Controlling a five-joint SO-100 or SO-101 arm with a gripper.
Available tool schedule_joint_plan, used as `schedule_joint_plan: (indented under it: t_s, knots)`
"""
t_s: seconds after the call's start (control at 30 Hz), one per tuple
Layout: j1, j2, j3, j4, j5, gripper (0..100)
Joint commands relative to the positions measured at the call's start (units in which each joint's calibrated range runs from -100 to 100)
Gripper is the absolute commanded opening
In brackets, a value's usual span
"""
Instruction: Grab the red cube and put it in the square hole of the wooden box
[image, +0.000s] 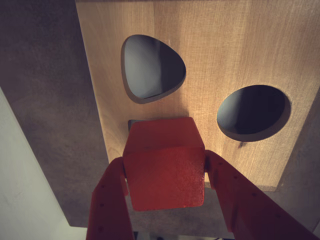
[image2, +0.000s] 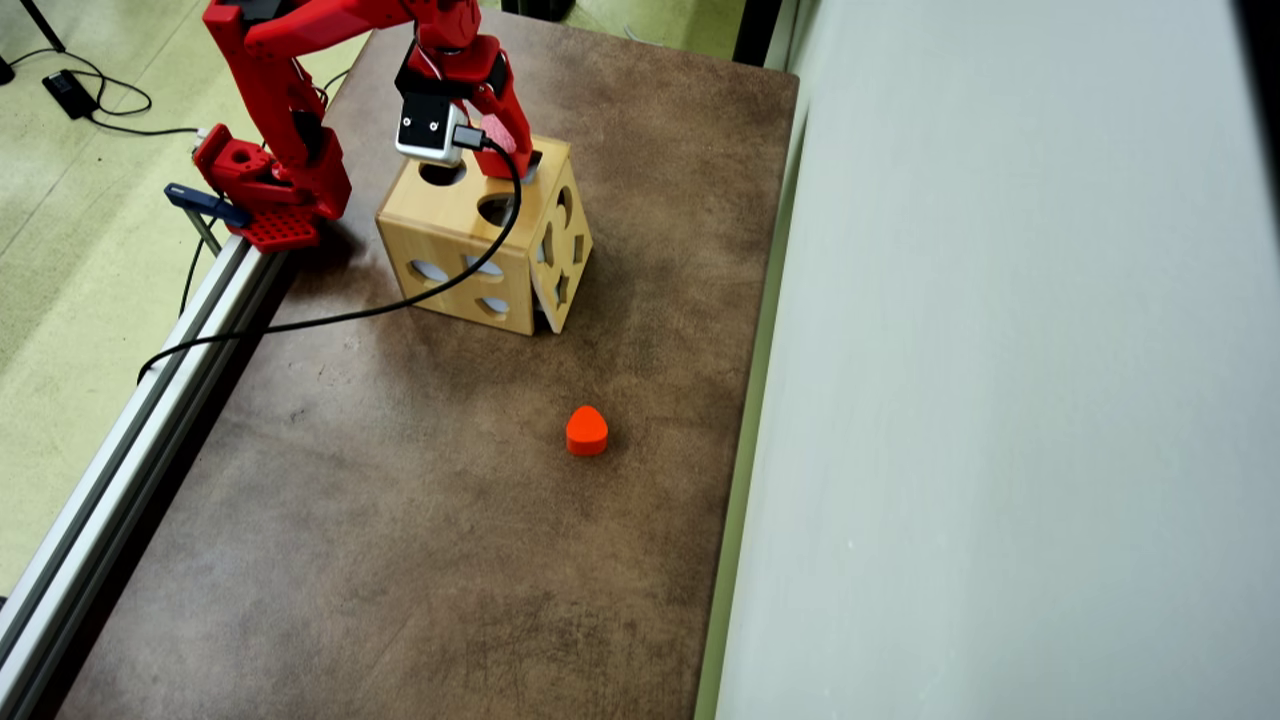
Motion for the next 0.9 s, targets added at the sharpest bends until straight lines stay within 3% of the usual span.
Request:
schedule_joint_plan:
  t_s: [0.0, 0.87]
  knots:
    - [-0.3, -0.2, -0.2, -0.2, -0.2, 3]
    - [-2.1, 1.3, -6.5, 0.0, -0.2, 3]
